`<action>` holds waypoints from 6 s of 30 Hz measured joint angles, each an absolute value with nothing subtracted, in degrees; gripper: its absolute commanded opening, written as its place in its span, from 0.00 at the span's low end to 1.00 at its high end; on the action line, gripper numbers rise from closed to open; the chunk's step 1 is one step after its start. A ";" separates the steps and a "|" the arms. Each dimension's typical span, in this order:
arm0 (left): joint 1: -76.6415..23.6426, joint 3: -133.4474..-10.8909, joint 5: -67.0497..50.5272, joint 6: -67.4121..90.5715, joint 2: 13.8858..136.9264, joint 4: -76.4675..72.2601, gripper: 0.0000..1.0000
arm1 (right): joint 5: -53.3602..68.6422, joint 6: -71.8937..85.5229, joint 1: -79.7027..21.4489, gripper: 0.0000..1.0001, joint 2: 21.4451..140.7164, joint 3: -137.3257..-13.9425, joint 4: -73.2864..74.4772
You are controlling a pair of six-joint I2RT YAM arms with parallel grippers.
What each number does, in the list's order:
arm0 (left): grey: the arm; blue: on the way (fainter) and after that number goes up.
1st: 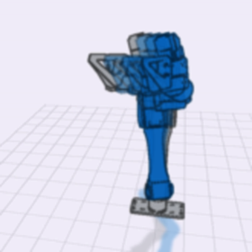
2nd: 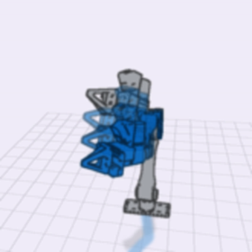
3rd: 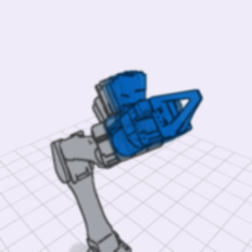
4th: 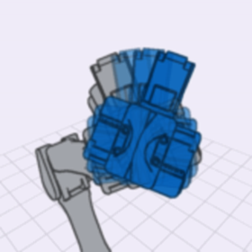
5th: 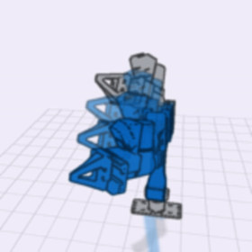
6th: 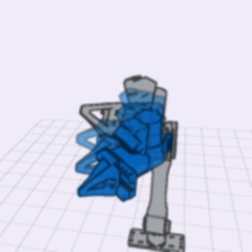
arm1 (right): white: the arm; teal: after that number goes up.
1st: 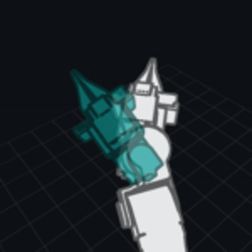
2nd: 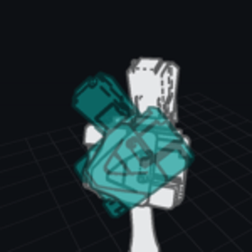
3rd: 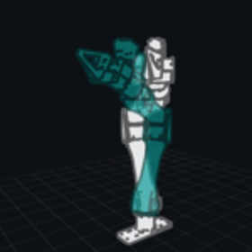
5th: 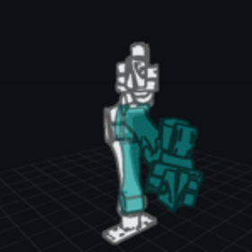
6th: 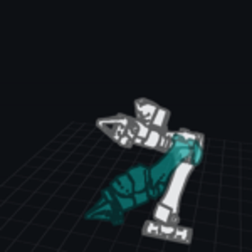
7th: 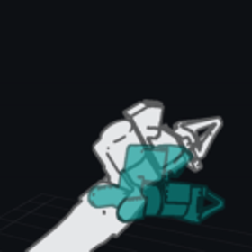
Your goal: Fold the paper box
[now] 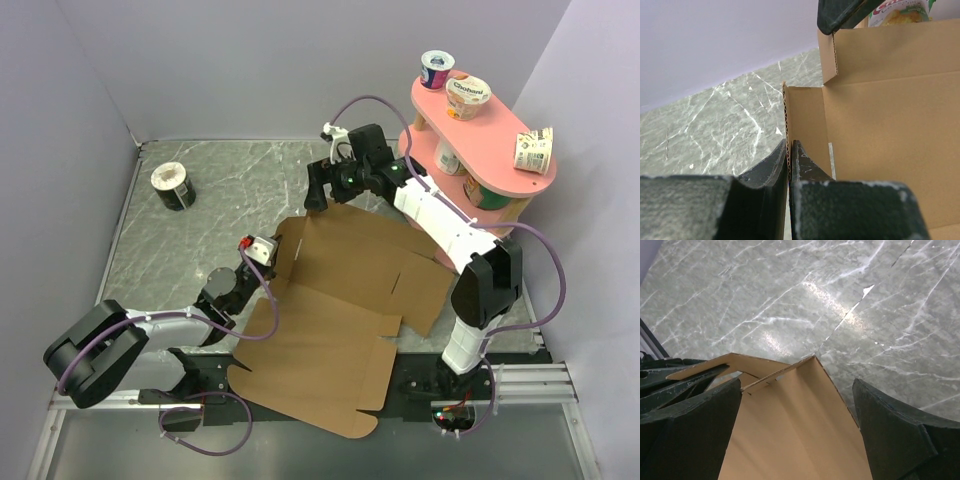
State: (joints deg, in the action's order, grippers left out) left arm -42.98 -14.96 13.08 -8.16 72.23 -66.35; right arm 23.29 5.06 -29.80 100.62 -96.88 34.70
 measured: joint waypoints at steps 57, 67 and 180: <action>-43.00 -14.96 12.84 -8.54 70.96 -66.59 0.12 | 37.67 -2.42 -20.40 0.47 99.90 -86.54 33.85; -43.00 -14.96 12.71 -8.54 70.96 -66.61 0.12 | 43.11 -2.72 -18.87 0.42 102.35 -86.56 33.71; -15.51 -25.98 -20.23 32.10 89.80 -50.24 0.92 | -28.51 -43.22 -63.99 0.00 87.44 -57.60 -16.60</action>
State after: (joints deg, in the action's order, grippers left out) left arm -15.51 -25.98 -20.23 32.10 89.80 -50.24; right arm -28.51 -43.22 -63.99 87.44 -57.60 -16.60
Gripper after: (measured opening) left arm 0.906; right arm 0.008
